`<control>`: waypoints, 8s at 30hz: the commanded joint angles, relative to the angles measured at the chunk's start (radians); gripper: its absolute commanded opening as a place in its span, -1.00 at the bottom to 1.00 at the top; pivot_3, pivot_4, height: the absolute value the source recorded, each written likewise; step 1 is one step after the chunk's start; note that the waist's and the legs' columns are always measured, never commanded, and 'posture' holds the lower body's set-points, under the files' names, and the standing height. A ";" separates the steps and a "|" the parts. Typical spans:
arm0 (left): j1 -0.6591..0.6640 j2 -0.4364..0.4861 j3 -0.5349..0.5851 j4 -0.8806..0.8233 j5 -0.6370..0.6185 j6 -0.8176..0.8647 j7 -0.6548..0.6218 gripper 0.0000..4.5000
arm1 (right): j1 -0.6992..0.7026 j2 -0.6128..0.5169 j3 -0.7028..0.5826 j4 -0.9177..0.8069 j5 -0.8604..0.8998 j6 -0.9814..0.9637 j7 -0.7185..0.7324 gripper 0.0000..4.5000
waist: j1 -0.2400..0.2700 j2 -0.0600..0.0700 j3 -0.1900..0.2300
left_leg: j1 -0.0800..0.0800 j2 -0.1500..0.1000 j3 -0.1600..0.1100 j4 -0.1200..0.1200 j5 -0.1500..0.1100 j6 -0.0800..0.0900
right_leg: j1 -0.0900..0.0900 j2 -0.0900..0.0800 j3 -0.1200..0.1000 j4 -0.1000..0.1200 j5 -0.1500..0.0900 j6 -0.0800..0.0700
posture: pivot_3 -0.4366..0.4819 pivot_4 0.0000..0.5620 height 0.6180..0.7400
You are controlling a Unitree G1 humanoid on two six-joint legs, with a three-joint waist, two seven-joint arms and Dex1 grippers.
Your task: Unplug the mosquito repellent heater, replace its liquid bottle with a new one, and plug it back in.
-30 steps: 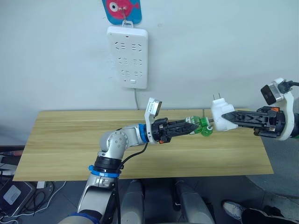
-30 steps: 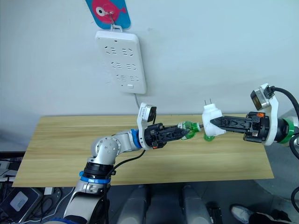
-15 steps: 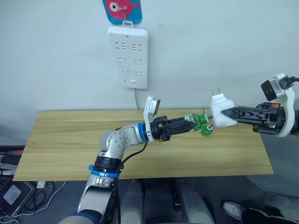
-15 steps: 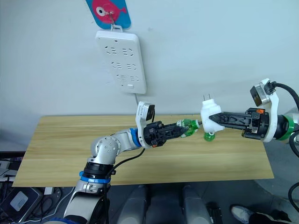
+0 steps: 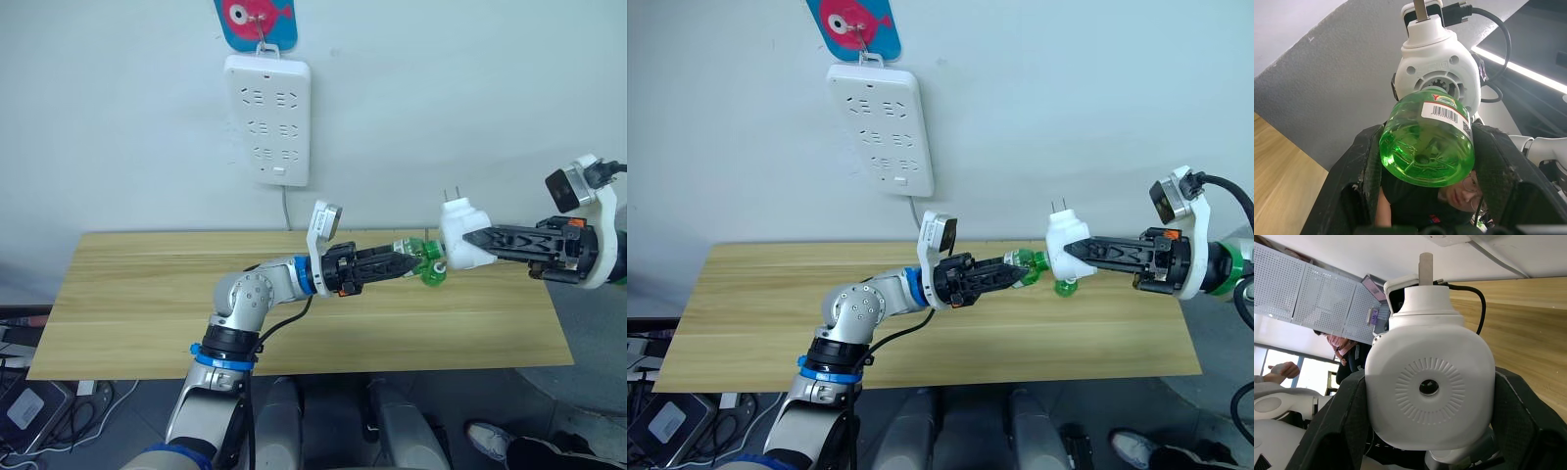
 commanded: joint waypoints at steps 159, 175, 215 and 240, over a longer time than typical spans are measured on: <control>-0.024 0.053 -0.035 0.013 0.041 -0.007 -0.040 0.07 | -0.096 0.004 0.111 -0.238 0.026 -0.080 -0.036 -0.99 | -0.001 0.000 -0.001 | -0.001 -0.008 0.000 0.001 0.002 0.003 | 0.001 -0.008 0.000 -0.001 0.004 0.005 | 0.20 0.06 1.00; -0.067 0.362 -0.240 0.026 0.128 -0.050 -0.510 0.07 | 0.234 -0.156 0.112 -0.149 -1.430 -1.290 0.840 0.35 | -0.026 0.000 -0.001 | 0.001 -0.009 0.001 0.000 0.002 0.002 | 0.001 -0.009 0.000 -0.001 0.003 0.007 | 0.14 0.04 1.00; -0.311 0.460 -0.672 0.208 0.033 -0.281 -0.623 0.07 | -0.268 0.293 0.567 -0.161 -1.502 -1.998 1.242 0.82 | -0.030 0.000 0.000 | 0.002 -0.011 -0.003 0.013 0.002 0.003 | 0.002 -0.012 -0.001 0.016 0.003 0.003 | 0.13 0.05 1.00; -0.314 0.450 -0.664 0.210 0.038 -0.292 -0.623 0.07 | -0.226 0.253 0.521 -0.144 -1.537 -1.787 1.205 0.99 | -0.031 0.000 0.000 | 0.002 -0.011 -0.003 0.013 0.002 0.003 | 0.002 -0.012 -0.001 0.016 0.003 0.003 | 0.14 0.05 1.00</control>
